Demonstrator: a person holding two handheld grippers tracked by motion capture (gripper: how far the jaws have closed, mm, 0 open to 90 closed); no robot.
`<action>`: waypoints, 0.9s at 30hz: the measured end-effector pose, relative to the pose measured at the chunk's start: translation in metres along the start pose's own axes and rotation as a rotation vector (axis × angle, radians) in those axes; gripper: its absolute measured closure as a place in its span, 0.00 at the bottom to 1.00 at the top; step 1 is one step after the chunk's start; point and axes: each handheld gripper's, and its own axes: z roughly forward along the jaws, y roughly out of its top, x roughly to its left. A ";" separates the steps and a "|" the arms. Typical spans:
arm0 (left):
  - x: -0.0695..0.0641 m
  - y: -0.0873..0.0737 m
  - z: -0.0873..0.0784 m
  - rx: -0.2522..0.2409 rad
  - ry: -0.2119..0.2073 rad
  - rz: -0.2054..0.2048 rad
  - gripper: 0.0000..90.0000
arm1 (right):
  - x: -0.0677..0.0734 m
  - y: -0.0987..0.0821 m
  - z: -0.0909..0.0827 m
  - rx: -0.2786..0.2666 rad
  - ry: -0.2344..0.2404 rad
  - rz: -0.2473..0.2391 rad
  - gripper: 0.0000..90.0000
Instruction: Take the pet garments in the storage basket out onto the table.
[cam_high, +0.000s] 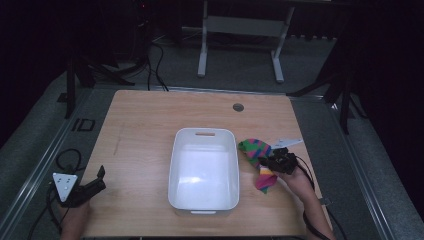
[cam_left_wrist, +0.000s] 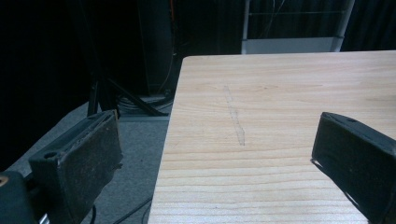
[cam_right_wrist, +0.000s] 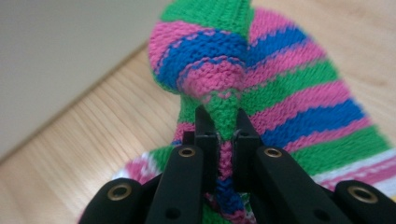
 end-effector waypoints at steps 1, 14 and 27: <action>0.000 0.000 0.000 0.000 0.000 0.000 0.02 | 0.000 -0.002 0.006 0.016 0.000 0.002 0.94; 0.001 0.000 0.000 -0.001 -0.002 -0.012 0.02 | 0.006 0.017 -0.012 -0.022 -0.006 -0.031 0.66; 0.001 0.000 -0.001 -0.009 -0.001 -0.017 0.02 | -0.008 0.007 -0.051 -0.175 -0.027 0.047 0.25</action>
